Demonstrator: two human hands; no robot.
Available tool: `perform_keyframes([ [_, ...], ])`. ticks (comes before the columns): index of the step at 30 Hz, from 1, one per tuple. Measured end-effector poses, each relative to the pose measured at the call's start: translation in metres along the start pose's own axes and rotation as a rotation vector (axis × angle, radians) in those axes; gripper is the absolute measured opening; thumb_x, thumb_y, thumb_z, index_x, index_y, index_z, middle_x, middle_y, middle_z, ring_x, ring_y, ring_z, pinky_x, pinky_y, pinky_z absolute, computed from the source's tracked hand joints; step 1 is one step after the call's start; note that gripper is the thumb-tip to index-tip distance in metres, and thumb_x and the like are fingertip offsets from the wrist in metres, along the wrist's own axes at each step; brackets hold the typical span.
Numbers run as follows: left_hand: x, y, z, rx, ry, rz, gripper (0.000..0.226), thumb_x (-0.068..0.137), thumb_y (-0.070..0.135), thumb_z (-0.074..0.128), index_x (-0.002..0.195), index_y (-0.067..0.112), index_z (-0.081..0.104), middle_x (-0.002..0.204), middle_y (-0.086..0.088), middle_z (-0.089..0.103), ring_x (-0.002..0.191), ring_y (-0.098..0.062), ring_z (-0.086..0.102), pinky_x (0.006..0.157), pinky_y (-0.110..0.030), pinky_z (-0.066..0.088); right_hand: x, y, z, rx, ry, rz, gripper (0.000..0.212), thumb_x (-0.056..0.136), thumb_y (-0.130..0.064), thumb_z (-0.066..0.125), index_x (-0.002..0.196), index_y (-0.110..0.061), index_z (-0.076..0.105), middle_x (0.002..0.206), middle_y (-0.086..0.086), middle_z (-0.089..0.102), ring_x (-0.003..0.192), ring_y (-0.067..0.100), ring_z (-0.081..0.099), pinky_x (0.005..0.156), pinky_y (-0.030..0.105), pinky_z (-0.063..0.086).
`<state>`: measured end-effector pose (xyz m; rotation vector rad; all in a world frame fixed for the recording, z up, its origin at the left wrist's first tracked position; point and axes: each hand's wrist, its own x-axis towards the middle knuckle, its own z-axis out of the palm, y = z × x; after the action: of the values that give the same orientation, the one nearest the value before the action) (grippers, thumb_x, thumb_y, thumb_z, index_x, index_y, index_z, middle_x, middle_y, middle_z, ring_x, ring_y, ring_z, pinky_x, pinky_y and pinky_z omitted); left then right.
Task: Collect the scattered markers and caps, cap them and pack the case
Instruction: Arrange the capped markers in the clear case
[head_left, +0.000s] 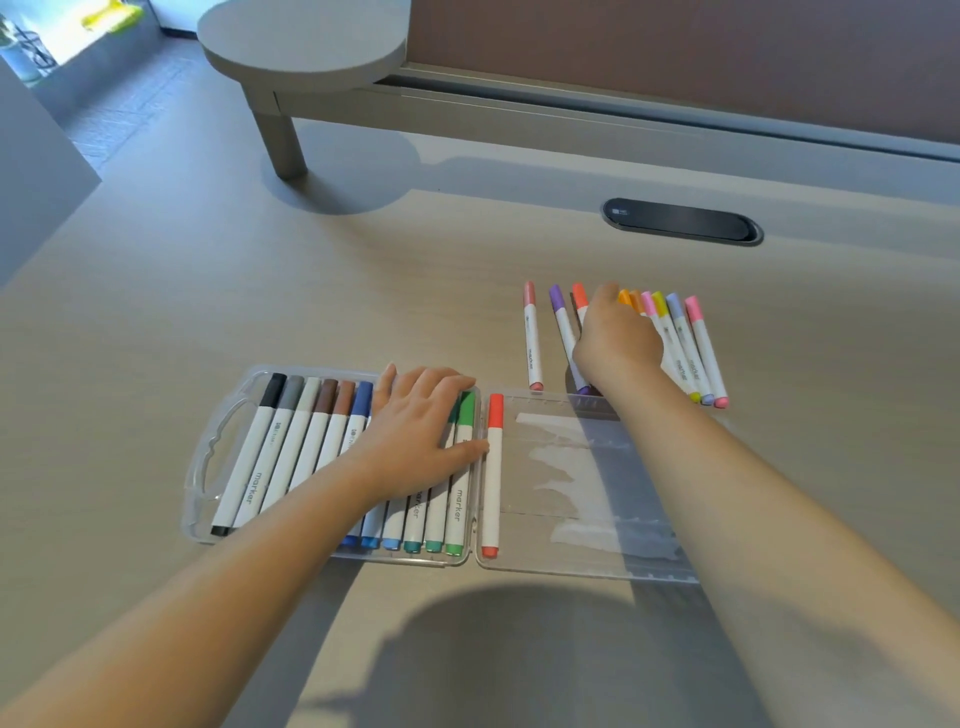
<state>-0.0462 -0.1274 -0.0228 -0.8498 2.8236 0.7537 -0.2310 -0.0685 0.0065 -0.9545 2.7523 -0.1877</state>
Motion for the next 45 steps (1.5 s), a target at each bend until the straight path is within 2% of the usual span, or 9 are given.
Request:
perform_keyframes([
  [3, -0.001, 0.0, 0.0, -0.003, 0.003, 0.007, 0.062, 0.088, 0.046, 0.049, 0.14, 0.025, 0.025, 0.145, 0.007, 0.026, 0.139, -0.014, 0.013, 0.115, -0.041, -0.008, -0.005, -0.001, -0.016, 0.106, 0.059, -0.037, 0.055, 0.087, -0.004, 0.055, 0.133, -0.007, 0.025, 0.101, 0.017, 0.056, 0.076, 0.025, 0.047, 0.058, 0.03, 0.036],
  [6, 0.0, 0.0, -0.001, -0.004, 0.001, 0.005, 0.062, 0.088, 0.046, 0.048, 0.141, 0.025, 0.025, 0.146, 0.006, 0.026, 0.14, -0.015, 0.013, 0.115, -0.041, -0.008, -0.012, -0.002, -0.028, 0.311, 0.065, -0.118, 0.086, 0.085, -0.004, 0.059, 0.147, -0.021, 0.001, 0.121, 0.016, 0.053, 0.088, 0.027, 0.056, 0.066, 0.025, 0.041],
  [8, 0.0, 0.0, -0.001, -0.001, 0.002, 0.008, 0.062, 0.088, 0.046, 0.048, 0.141, 0.024, 0.025, 0.146, 0.006, 0.026, 0.14, -0.015, 0.012, 0.116, -0.042, -0.008, -0.019, -0.003, -0.03, 0.467, -0.001, -0.132, 0.097, 0.083, 0.0, 0.061, 0.146, -0.026, -0.008, 0.113, 0.012, 0.051, 0.081, 0.023, 0.057, 0.061, 0.019, 0.044],
  [12, -0.003, -0.002, 0.001, -0.023, 0.049, 0.034, 0.056, 0.09, 0.039, 0.047, 0.14, 0.022, 0.028, 0.147, 0.004, 0.028, 0.14, -0.015, 0.014, 0.116, -0.04, -0.006, -0.033, 0.001, -0.024, 0.754, -0.208, -0.107, 0.085, 0.082, 0.009, 0.057, 0.142, -0.029, 0.011, 0.09, -0.002, 0.045, 0.078, 0.019, 0.057, 0.06, 0.028, 0.056],
  [15, -0.005, -0.002, 0.001, -0.069, 0.122, 0.045, 0.049, 0.093, 0.03, 0.047, 0.139, 0.02, 0.034, 0.147, 0.002, 0.031, 0.14, -0.015, 0.016, 0.117, -0.036, 0.001, -0.046, 0.004, -0.013, 0.892, -0.359, -0.093, 0.063, 0.085, 0.006, 0.056, 0.135, -0.019, 0.027, 0.091, 0.014, 0.059, 0.069, 0.021, 0.061, 0.056, 0.024, 0.056],
  [22, -0.016, -0.011, 0.003, 0.058, 0.163, 0.015, 0.05, 0.094, 0.036, 0.041, 0.141, 0.022, 0.03, 0.15, 0.002, 0.027, 0.142, -0.017, 0.013, 0.116, -0.036, 0.005, -0.064, 0.002, 0.009, 0.873, -0.504, -0.132, 0.041, 0.083, 0.006, 0.059, 0.112, -0.018, 0.042, 0.074, 0.005, 0.054, 0.069, 0.017, 0.061, 0.058, 0.023, 0.056],
  [31, -0.019, -0.002, 0.001, 0.054, 0.073, 0.032, 0.059, 0.089, 0.044, 0.047, 0.142, 0.03, 0.024, 0.154, 0.002, 0.016, 0.143, -0.019, 0.005, 0.116, -0.041, 0.006, -0.064, 0.007, 0.015, 0.692, -0.236, -0.135, 0.028, 0.086, 0.001, 0.058, 0.113, -0.005, 0.058, 0.082, -0.001, 0.053, 0.075, 0.013, 0.056, 0.067, 0.021, 0.053],
  [35, -0.014, 0.013, 0.002, 0.085, -0.043, 0.041, 0.068, 0.083, 0.056, 0.049, 0.141, 0.045, 0.017, 0.156, 0.002, 0.001, 0.143, -0.026, -0.007, 0.115, -0.047, 0.0, -0.059, 0.024, 0.013, 0.431, -0.045, -0.119, 0.029, 0.089, -0.002, 0.053, 0.117, -0.007, 0.059, 0.109, 0.006, 0.06, 0.096, 0.016, 0.053, 0.082, 0.022, 0.04],
  [45, -0.003, 0.023, 0.011, 0.274, -0.112, 0.039, 0.079, 0.074, 0.071, 0.045, 0.141, 0.049, 0.009, 0.156, 0.001, -0.002, 0.142, -0.031, -0.014, 0.111, -0.054, -0.013, -0.055, 0.048, 0.011, 0.393, -0.037, -0.075, 0.021, 0.091, -0.002, 0.048, 0.104, -0.004, 0.064, 0.11, 0.008, 0.065, 0.105, 0.024, 0.057, 0.083, 0.024, 0.042],
])
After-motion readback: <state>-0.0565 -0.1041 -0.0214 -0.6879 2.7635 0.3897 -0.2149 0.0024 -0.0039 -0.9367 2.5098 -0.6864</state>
